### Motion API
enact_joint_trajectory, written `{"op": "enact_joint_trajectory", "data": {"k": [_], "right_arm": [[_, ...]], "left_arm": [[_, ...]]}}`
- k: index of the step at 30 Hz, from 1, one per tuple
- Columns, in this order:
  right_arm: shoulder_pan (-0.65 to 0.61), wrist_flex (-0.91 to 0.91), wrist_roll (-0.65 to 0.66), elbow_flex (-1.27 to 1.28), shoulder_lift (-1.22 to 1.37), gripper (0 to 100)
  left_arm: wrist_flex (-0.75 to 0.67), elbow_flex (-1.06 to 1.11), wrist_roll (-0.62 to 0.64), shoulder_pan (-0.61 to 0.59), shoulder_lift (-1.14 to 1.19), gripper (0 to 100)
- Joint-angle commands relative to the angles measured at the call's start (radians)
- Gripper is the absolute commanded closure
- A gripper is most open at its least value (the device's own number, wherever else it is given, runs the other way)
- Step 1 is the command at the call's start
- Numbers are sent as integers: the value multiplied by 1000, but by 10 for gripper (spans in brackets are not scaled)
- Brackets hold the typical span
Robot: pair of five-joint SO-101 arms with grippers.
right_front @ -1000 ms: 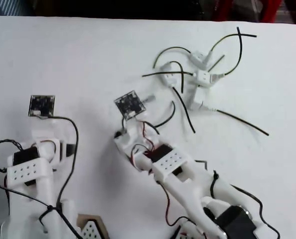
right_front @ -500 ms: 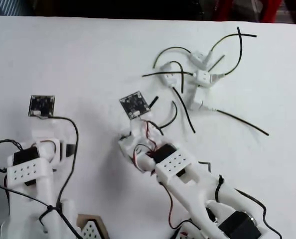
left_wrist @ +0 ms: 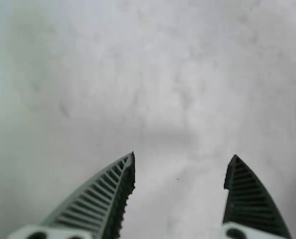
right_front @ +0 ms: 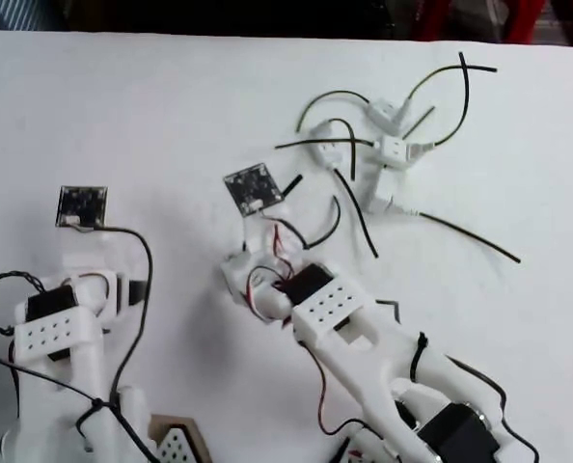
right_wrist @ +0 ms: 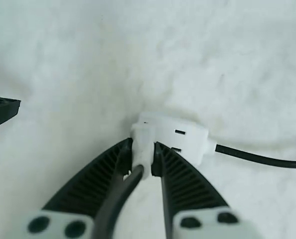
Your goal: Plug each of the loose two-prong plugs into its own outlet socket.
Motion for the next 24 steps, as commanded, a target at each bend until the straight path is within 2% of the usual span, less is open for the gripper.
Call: {"op": "enact_joint_trajectory", "data": {"k": [1,8,15,24], "right_arm": [[5,7,-15,-51,-16,981],[8,7,-106,-110,113,981],[10,12,-112,-146,200,981],[50,176,-112,-227,200,982]], "left_arm": [[-8,-2,3,-2,-28,711],[-8,-2,3,-4,-28,713],[-8,-2,3,-7,-28,713],[-8,-2,3,-7,-28,713]]}}
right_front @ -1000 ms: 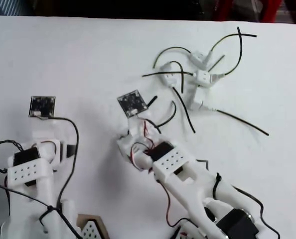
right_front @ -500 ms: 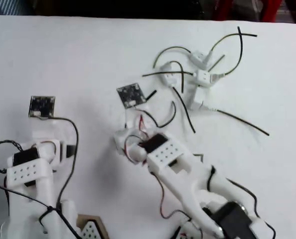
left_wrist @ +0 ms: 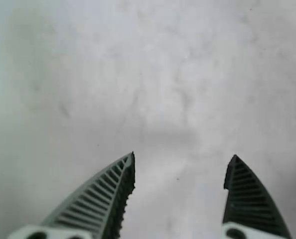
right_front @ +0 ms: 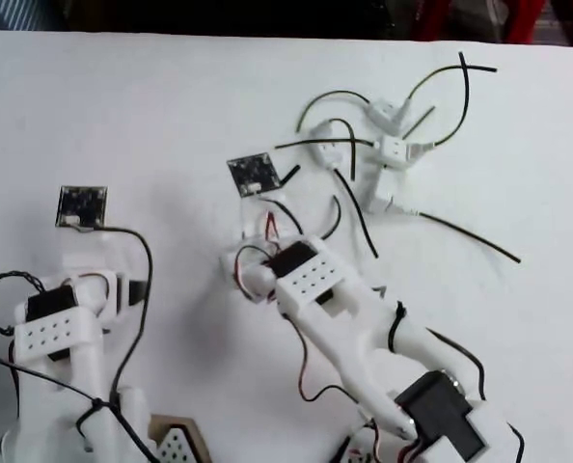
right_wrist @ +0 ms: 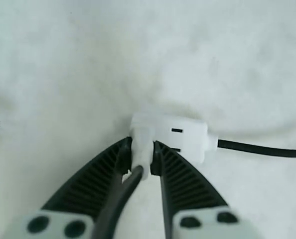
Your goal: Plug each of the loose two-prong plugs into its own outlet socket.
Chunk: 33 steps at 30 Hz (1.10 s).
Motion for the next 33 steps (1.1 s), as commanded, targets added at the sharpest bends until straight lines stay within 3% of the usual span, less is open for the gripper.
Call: {"op": "enact_joint_trajectory", "data": {"k": [1,20,33], "right_arm": [[28,77,-8,-69,1,982],[24,251,48,-238,239,982],[-67,220,91,-267,374,982]], "left_arm": [[-8,-2,3,-7,-28,713],[-8,-2,3,-7,-28,713],[-8,-2,3,-8,-28,713]]}}
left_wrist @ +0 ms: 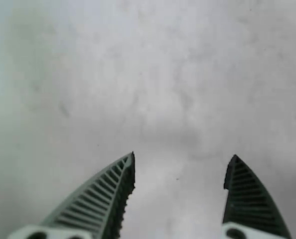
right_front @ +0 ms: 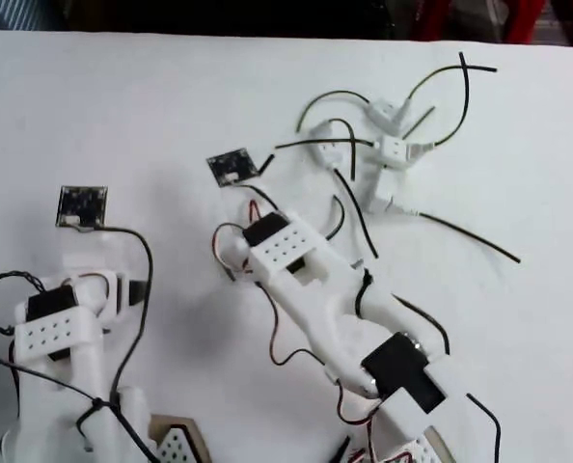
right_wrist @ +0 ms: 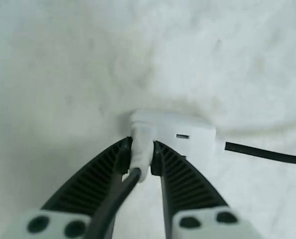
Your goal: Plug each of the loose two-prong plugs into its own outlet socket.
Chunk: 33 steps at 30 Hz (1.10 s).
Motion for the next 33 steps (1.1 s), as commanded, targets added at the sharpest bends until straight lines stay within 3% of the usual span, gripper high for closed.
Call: {"op": "enact_joint_trajectory", "data": {"k": [1,8,18,24,33], "right_arm": [[-36,-18,18,-3,41,982],[24,-24,18,-92,33,982],[348,-140,20,-364,41,962],[427,70,20,-468,30,776],[447,355,20,-542,-148,773]], "left_arm": [[-8,-2,3,-8,-28,713],[-8,-2,3,-8,-28,713],[-8,-2,3,-8,-28,713],[-8,-2,3,-8,-28,713],[-11,-2,3,-8,-28,713]]}}
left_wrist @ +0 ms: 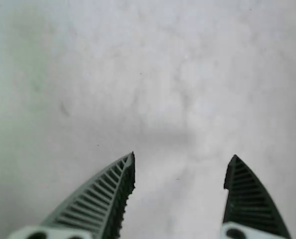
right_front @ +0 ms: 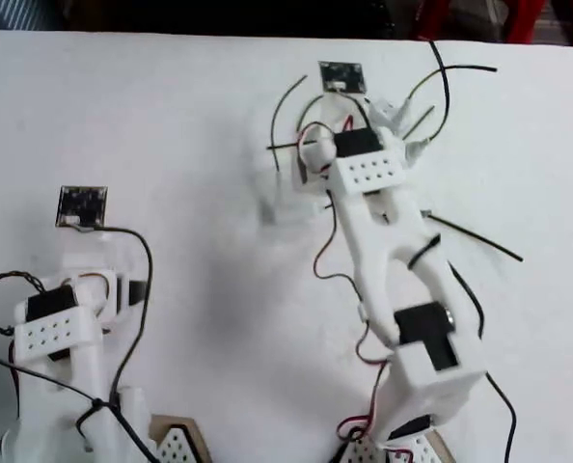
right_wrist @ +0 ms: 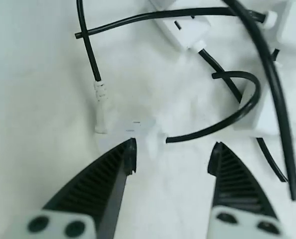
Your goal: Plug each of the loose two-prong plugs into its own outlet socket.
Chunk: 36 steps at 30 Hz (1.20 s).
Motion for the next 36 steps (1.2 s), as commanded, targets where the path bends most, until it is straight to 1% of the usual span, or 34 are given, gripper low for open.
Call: {"op": "enact_joint_trajectory", "data": {"k": [1,7,10,14,17,22,24,34,36], "right_arm": [[12,88,11,-49,-160,773],[12,303,11,-43,-303,773],[12,369,11,14,-335,773],[12,378,11,123,-390,773],[10,378,11,206,-483,774],[7,371,11,361,-690,824],[7,331,11,437,-759,850],[10,-22,11,934,-1101,980],[10,-87,11,1023,-1175,981]], "left_arm": [[-11,0,3,-8,-28,714],[-15,0,6,-8,-28,714],[-15,0,9,-8,-28,714],[-15,0,9,-8,-28,714],[-15,0,11,-4,-28,714],[-17,0,11,-4,-28,714],[-17,0,11,-4,-28,714],[-17,0,11,-2,-28,714],[-17,0,11,-2,-28,714]]}}
